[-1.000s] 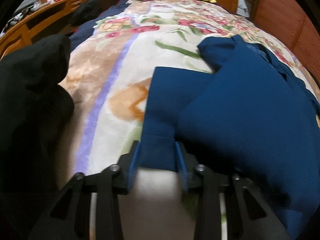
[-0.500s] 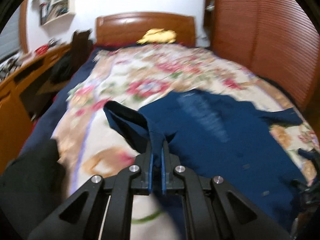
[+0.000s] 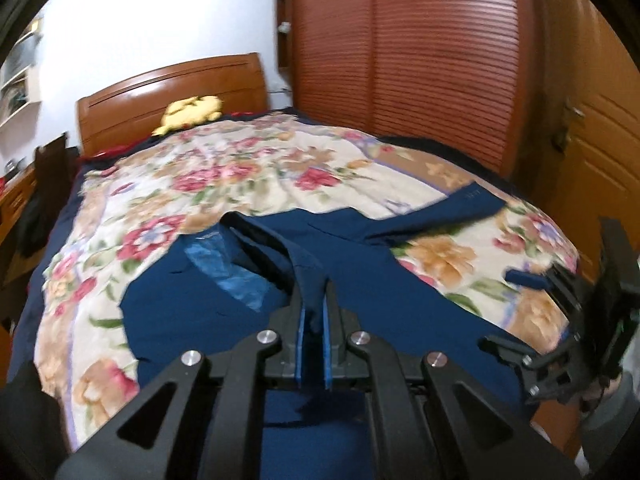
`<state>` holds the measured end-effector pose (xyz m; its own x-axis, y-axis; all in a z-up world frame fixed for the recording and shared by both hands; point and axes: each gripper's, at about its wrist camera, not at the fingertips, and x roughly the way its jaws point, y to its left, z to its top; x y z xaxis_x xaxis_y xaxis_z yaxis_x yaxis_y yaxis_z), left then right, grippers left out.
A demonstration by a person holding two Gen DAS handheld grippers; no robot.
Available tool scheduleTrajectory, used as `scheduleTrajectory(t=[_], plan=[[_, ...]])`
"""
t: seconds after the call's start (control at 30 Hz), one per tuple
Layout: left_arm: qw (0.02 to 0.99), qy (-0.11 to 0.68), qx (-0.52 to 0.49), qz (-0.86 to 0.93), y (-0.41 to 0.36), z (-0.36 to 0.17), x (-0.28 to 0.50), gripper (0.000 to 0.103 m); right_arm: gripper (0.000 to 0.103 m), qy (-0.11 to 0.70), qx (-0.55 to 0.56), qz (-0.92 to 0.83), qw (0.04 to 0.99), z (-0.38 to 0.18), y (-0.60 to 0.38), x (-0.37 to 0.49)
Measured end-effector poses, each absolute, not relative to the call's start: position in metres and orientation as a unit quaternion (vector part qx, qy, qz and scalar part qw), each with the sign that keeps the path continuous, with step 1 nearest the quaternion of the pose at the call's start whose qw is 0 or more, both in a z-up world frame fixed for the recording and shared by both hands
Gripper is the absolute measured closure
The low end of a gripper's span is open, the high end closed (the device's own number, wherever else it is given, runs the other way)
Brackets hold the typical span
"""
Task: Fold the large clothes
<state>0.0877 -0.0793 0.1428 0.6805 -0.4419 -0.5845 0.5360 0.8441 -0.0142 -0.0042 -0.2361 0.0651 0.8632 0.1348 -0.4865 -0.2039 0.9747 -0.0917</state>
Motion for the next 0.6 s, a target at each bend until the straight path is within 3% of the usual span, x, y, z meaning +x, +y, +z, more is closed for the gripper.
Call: scheduleTrajectory(t=[0.33,0.6], plan=[[0.918,0.290,0.107,-0.248,-0.090,0.122,0.050,0.079,0.010,0.243,-0.046,0.092,0.964,0.068,-0.242,-0.008],[0.929,0.283,0.076,-0.228,-0.058,0.100,0.035,0.070,0.010,0.257,-0.048,0.113,0.959,0.065,-0.227,0.002]])
